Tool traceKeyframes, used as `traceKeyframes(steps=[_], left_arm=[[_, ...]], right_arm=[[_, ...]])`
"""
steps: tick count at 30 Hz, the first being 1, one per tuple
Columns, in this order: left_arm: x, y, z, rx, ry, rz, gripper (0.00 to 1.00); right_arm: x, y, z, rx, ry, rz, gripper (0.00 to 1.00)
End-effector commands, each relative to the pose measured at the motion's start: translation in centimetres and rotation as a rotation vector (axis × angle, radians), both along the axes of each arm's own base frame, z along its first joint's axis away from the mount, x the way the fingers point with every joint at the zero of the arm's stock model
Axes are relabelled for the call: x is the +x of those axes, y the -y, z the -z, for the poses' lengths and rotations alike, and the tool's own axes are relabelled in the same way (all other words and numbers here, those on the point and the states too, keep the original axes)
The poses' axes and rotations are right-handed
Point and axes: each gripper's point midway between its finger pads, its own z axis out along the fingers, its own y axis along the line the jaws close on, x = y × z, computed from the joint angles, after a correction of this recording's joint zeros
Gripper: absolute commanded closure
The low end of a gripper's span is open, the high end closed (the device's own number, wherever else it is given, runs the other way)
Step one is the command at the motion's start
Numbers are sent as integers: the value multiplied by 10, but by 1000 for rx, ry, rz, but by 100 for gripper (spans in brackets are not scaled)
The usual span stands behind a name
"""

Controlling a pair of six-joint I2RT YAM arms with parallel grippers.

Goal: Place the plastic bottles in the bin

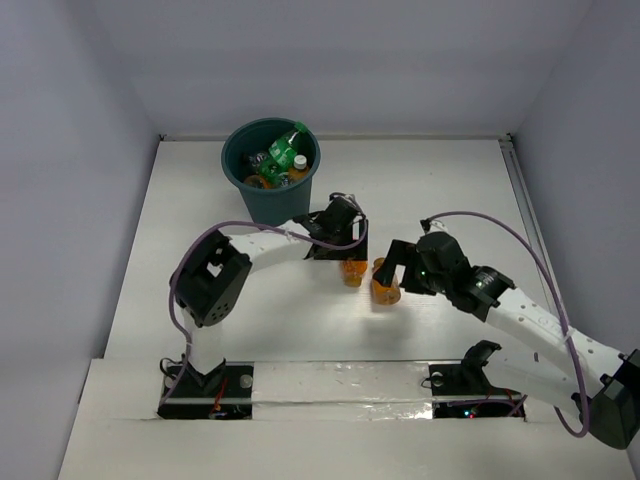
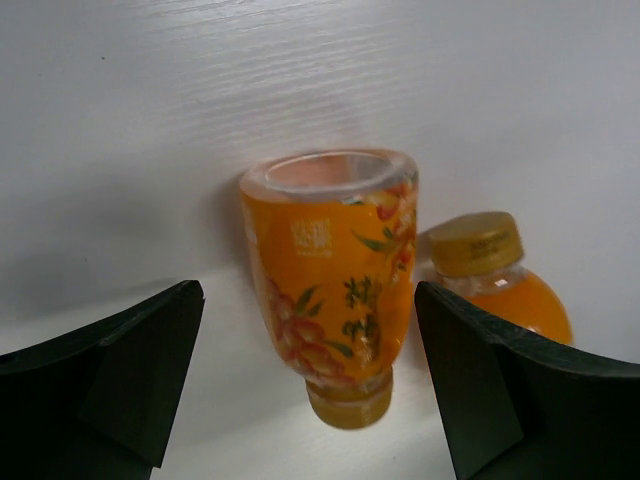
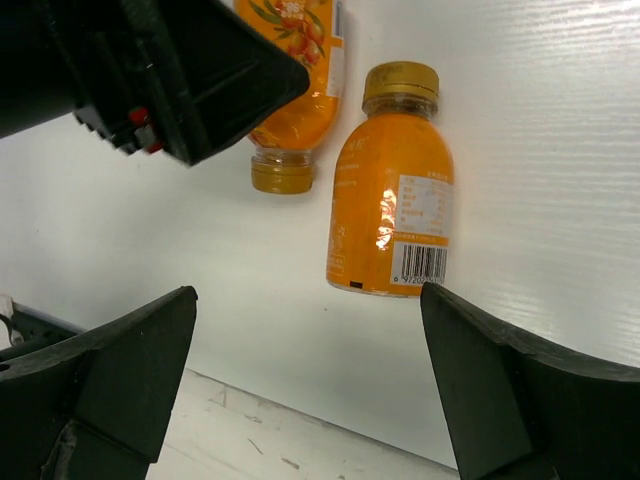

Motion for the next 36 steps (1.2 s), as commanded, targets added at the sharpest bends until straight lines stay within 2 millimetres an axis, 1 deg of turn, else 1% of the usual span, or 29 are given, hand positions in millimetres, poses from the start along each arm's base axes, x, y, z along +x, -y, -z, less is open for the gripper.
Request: traceKeyframes(steps=[1,4,6,7,8,9,10,11,12,13,14,15,17,18,19,20,21,22,23,24,25,26,27,28,29,31,32,35,36], left_arm=[[14,4,2,41,40,-6,16],[17,2,12,40,27,-27,28],[16,6,6,4,36,-25,43],[14,5,4,-4,39,-27,46],[14,6,-8,-31,56,-30,52],[13,5,-14,-43,60,-29,56],[10,5,-21,-56,63,-25,58],[8,4,-41,-85,79,-20,61],[3,9,-54,-120,74,4,63],[-1,8,-66,-139,80,13,64],[-4,6,-97,-183,115,20,64],[-7,6,-113,-207,131,28,64],[-12,0,-165,-274,202,32,64],[-11,-3,-181,-285,231,26,64],[-7,-7,-207,-309,283,24,63],[-1,-22,-223,-305,307,-10,63],[8,-35,-232,-298,324,-47,63],[17,-46,-250,-316,349,-73,63],[25,-60,-260,-331,367,-101,63],[43,-84,-267,-342,383,-156,63],[51,-97,-273,-349,399,-186,63],[58,-109,-284,-353,429,-204,63],[71,-129,-290,-339,454,-251,63],[78,-139,-300,-334,482,-271,63],[86,-147,-298,-312,481,-282,63],[103,-166,-303,-289,500,-319,63],[112,-170,-292,-261,481,-331,63],[131,-186,-278,-195,468,-358,62],[136,-198,-275,-150,481,-373,62]], right_arm=[[1,0,2,31,3,30,2],[0,0,14,21,-18,34,3],[2,1,25,2,-33,40,4],[3,2,28,-9,-36,47,5],[4,2,30,-17,-38,47,5],[4,2,34,-24,-42,49,5],[5,1,39,-36,-53,47,5],[7,0,40,-41,-48,38,5],[9,-2,45,-55,-58,30,2],[10,-3,43,-52,-55,28,1],[12,-4,50,-71,-70,25,0],[13,-4,52,-81,-72,25,0],[18,-7,56,-97,-74,22,0],[19,-8,58,-103,-80,21,1],[23,-9,57,-110,-74,26,2],[24,-8,65,-139,-91,21,4],[27,-8,67,-154,-96,25,6],[28,-8,70,-167,-102,23,14],[31,-10,69,-171,-99,20,17],[32,-10,74,-183,-110,19,21],[33,-11,74,-184,-111,17,26],[34,-13,73,-180,-109,15,29],[35,-14,71,-173,-103,16,30],[36,-15,68,-165,-97,17,38],[36,-14,66,-162,-90,17,42],[37,-15,55,-143,-64,18,48],[38,-15,50,-138,-51,14,48],[40,-16,31,-117,-9,11,48],[41,-16,19,-99,17,12,48]])
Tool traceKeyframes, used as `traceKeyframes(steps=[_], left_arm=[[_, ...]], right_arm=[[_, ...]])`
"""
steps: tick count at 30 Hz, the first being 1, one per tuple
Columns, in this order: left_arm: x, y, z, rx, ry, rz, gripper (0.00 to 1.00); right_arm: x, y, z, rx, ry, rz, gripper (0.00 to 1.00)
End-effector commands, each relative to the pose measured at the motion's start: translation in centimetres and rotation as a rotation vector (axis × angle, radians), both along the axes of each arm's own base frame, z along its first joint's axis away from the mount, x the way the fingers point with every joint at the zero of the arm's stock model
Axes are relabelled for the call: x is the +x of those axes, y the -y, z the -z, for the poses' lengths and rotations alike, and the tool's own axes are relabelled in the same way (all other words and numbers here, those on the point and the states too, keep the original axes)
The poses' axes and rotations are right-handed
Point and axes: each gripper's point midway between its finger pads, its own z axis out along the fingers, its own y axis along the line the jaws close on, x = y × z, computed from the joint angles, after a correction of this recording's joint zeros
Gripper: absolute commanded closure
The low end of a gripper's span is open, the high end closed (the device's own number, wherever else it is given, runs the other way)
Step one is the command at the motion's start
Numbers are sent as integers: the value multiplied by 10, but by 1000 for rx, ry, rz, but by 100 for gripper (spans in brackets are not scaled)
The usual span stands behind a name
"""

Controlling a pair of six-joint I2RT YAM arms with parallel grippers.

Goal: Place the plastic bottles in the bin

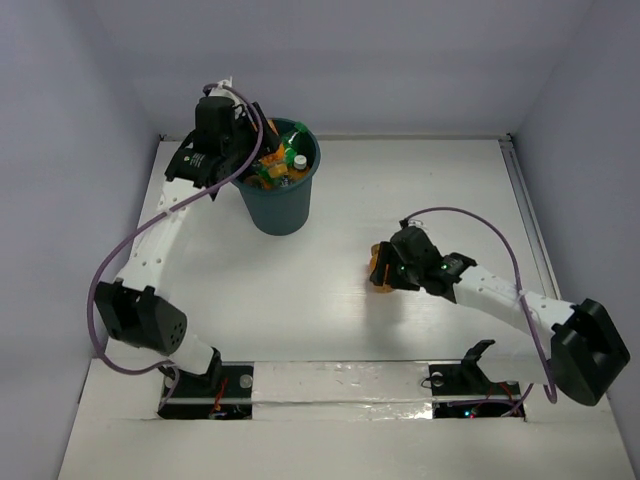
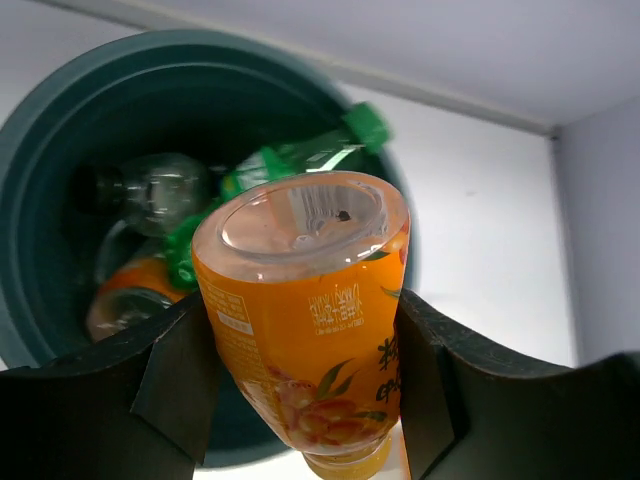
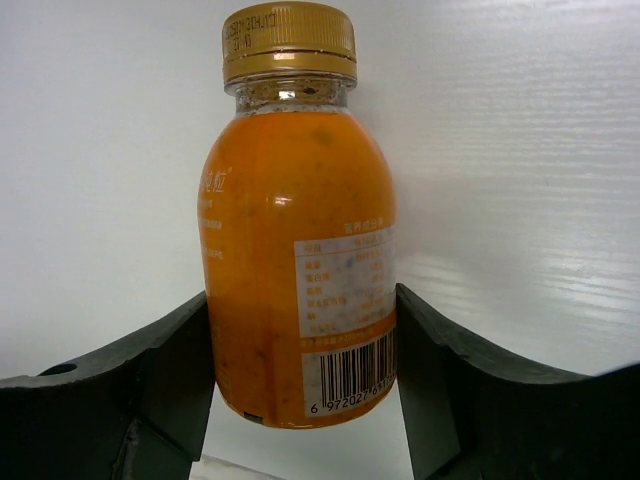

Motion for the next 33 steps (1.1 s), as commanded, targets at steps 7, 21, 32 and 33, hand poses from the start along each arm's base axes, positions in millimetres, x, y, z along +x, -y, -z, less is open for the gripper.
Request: traceKeyframes(steps=[7,21,32,33], left_arm=[[30,-47,25,321,2,-44,61],[19,-33,-48,228,139,11,9],[-60,-45,-63,60,199,-39,14],[-71,-50,-55,52,188,-60,14]], right_arm=[[26,-12,-107,150,252,5,48],[91,-83,-303,374,591,-130,48],[149,-187,-381,583,715,-279,48],[160,-201,-375,568,707,-285,48]])
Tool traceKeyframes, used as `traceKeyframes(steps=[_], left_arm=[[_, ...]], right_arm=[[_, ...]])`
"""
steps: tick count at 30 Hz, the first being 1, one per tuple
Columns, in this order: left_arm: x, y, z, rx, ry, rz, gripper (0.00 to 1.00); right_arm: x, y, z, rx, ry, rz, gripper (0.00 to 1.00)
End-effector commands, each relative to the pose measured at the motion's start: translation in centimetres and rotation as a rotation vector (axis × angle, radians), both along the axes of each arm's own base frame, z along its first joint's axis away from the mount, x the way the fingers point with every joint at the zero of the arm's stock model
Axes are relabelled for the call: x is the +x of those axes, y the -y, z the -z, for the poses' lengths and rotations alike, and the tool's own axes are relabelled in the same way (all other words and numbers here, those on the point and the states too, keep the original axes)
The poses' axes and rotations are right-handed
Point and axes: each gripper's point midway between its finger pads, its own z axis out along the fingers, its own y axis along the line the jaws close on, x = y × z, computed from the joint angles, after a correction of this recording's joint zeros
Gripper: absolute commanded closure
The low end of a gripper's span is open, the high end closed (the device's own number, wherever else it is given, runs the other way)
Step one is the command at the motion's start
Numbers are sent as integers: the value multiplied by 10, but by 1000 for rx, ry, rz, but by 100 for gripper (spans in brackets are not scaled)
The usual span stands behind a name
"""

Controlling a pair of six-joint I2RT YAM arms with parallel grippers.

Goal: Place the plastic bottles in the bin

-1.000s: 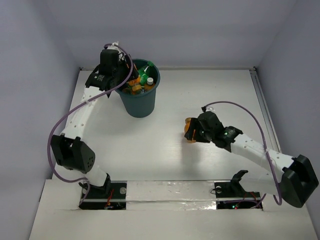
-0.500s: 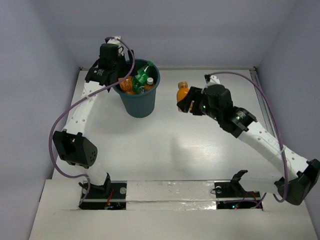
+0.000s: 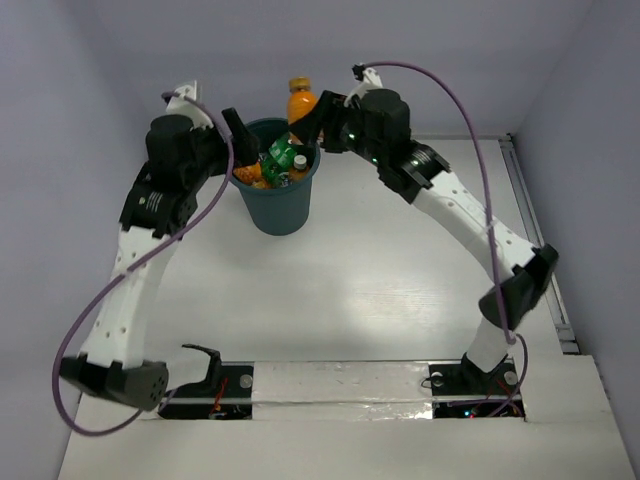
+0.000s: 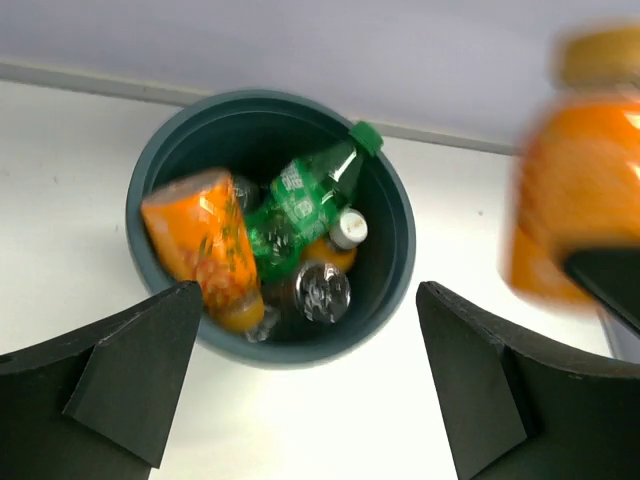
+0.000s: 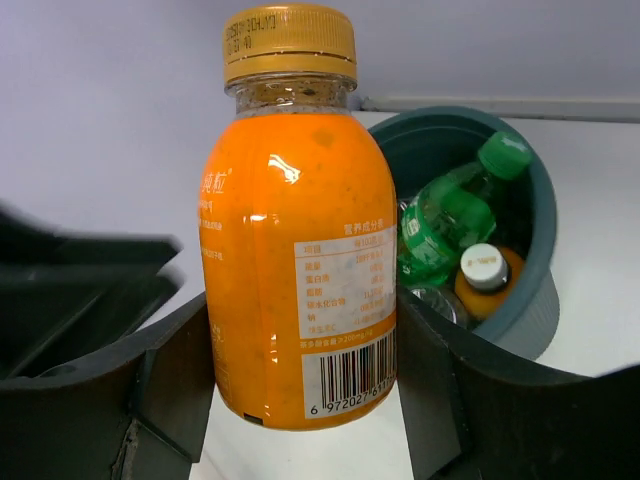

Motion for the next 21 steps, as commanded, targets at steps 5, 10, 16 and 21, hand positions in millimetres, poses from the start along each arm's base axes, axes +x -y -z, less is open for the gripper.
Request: traceKeyframes(steps=[5,10,16,21], left_arm=[[-54,-31,2,-76,44,-120,14],[-82,-61,-17,-46,90,-244,13],[-88,-60,-18,-48,102,-234,12],[-88,-59,-31,-57,135,-230,12]], right_arm=[[22,-71,11,-41,4,-93,45],[33,-82,28,-76,-18,-69,35],[36,-73,28,-86,-32,-21,14],[33,-55,11,-82,-7,39,8]])
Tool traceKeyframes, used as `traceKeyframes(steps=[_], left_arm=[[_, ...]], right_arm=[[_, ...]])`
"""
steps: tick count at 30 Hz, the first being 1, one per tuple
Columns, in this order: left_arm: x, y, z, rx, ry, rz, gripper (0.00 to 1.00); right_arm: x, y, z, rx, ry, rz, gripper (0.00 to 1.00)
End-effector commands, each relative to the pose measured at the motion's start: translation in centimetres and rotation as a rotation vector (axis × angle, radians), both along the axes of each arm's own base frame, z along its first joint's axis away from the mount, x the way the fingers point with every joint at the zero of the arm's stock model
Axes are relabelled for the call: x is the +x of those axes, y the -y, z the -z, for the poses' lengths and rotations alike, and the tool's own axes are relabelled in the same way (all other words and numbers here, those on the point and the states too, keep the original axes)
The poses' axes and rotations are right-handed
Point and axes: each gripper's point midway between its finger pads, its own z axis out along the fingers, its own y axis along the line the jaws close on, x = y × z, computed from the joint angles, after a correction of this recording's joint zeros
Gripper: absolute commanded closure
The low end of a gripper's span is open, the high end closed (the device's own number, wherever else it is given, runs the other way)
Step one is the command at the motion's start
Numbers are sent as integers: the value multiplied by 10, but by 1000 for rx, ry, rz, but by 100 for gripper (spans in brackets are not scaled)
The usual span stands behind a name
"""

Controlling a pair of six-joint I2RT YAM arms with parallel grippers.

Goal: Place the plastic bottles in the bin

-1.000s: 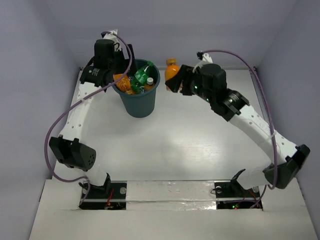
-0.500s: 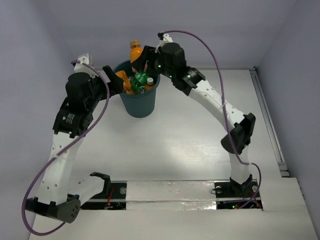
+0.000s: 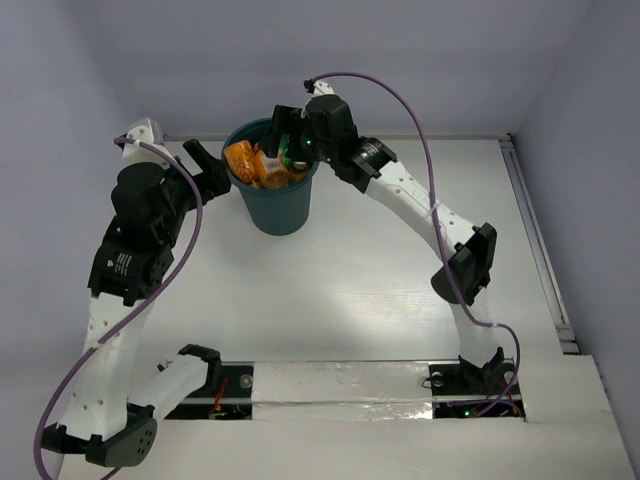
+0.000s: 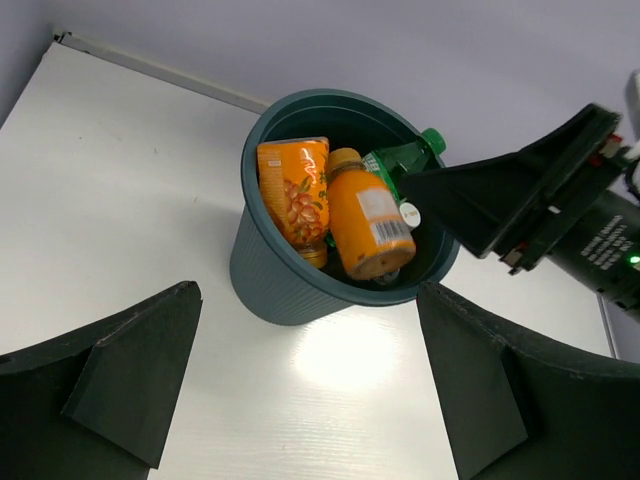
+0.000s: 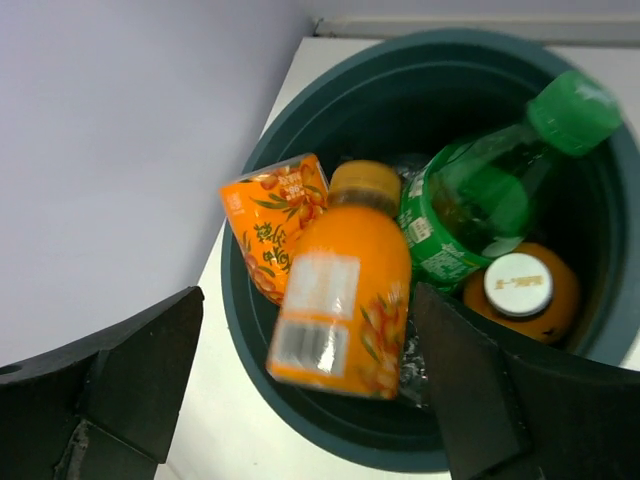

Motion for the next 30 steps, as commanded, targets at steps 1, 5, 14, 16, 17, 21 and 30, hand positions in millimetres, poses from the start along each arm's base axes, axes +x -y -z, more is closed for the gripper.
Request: traceKeyframes(steps=[1,5,14,16,17,21,30], left_arm=[[-1,-1,-21,-10,55,-8,12],[1,3,-26,-16,65,5,12],[-12,18,-51,-113,159,87,12],[-21,19,-66,-148,216,105,12],[-30,18,-81,-175,270,110,12],[-51,15,-114,-232,386,125,1],[-79,3,-138,-221,476,114,1]], right_arm=[[-13,26,-80,88,132,45,8],[-28,45,-117,139,189,67,11],[-112,178,-170,189,379,249,100],[-154,233,-198,230,467,306,95],[-161,255,-193,211,464,367,87],[-198,333,-174,176,442,551,28],[-228,396,-146,178,390,723,0]])
